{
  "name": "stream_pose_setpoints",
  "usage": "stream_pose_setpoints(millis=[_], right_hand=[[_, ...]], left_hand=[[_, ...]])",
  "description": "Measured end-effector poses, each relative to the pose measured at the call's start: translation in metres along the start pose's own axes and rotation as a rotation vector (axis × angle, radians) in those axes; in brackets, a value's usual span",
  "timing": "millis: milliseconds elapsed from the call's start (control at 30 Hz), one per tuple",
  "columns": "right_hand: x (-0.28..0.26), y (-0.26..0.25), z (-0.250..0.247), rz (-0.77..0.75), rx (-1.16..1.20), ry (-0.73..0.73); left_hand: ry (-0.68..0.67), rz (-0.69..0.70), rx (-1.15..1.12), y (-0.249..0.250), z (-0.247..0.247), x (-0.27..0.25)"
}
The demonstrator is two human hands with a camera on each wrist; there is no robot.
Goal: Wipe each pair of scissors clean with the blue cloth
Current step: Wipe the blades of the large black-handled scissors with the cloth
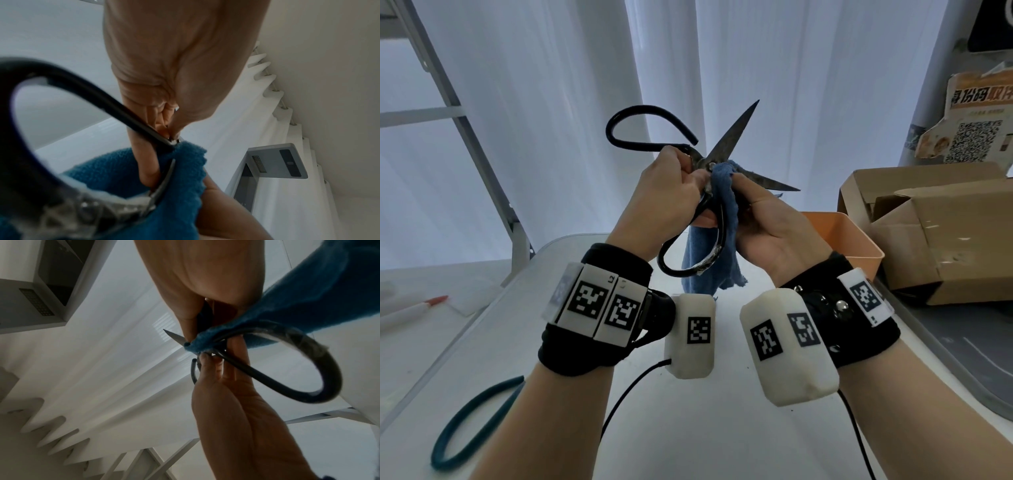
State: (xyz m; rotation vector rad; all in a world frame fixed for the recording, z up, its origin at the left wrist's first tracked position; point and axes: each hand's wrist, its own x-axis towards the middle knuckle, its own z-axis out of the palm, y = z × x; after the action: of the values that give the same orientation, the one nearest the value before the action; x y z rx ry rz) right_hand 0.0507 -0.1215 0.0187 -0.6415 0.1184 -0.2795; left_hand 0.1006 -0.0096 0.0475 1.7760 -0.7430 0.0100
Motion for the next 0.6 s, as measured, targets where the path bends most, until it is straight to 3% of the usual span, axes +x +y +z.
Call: stream_pose_setpoints(millis=[600], right_hand=[[-0.0044, -0.0069, 0.0062, -0.035, -0.013, 0.106]], left_hand=[[-0.008, -0.021, 0.026, -0.0026, -0.0010, 0.0014]])
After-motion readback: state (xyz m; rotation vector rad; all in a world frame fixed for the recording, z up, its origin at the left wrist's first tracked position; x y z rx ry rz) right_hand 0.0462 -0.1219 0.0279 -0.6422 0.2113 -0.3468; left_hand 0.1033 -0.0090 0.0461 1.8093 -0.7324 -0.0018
